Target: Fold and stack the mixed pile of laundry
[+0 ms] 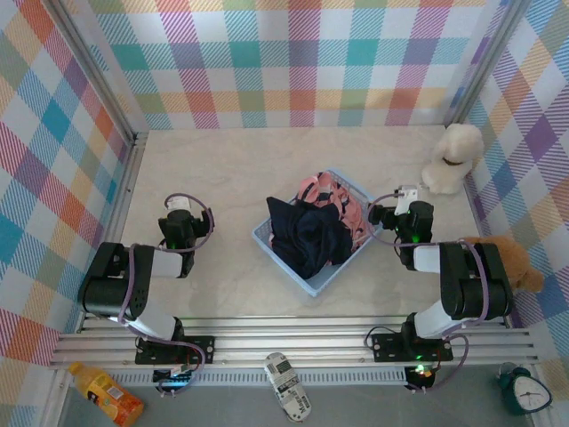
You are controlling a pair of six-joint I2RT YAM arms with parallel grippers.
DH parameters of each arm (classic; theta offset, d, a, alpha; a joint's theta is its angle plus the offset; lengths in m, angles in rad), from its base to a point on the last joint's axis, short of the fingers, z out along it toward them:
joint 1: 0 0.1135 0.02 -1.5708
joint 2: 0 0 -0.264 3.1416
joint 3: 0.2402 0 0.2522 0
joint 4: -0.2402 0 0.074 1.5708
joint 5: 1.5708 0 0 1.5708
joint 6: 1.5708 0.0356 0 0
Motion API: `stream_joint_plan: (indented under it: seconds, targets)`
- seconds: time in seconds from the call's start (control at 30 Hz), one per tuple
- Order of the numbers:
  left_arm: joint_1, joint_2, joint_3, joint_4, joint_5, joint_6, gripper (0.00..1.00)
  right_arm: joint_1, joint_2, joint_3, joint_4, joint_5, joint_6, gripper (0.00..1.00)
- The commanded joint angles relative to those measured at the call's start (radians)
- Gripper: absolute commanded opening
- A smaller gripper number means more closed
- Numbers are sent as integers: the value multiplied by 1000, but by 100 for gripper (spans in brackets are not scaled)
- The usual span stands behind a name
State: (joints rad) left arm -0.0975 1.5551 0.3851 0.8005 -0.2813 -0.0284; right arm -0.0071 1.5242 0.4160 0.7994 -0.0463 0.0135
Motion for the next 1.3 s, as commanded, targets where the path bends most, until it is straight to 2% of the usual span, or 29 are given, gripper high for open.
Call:
stream_joint_plan:
  seconds: [0.0, 0.87, 0.97, 1.1, 1.17, 1.27]
  targets:
    - [2, 5, 21, 28, 1, 13, 100, 3, 9, 3, 12, -12, -7, 99]
    - [7, 2, 18, 32, 8, 13, 100, 3, 7, 2, 13, -9, -5, 99]
    - [2, -27, 28, -12, -29, 0, 100, 4, -44, 59, -130, 22, 2, 100]
    - [1, -27, 31, -15, -21, 7, 100, 12, -151, 113, -315, 60, 14, 99]
    - [-2, -43, 40, -39, -12, 19, 100, 12, -211, 175, -478, 84, 51, 99]
    - [8, -154, 234, -481, -51, -15, 100, 12, -270, 308, -733, 72, 128, 100]
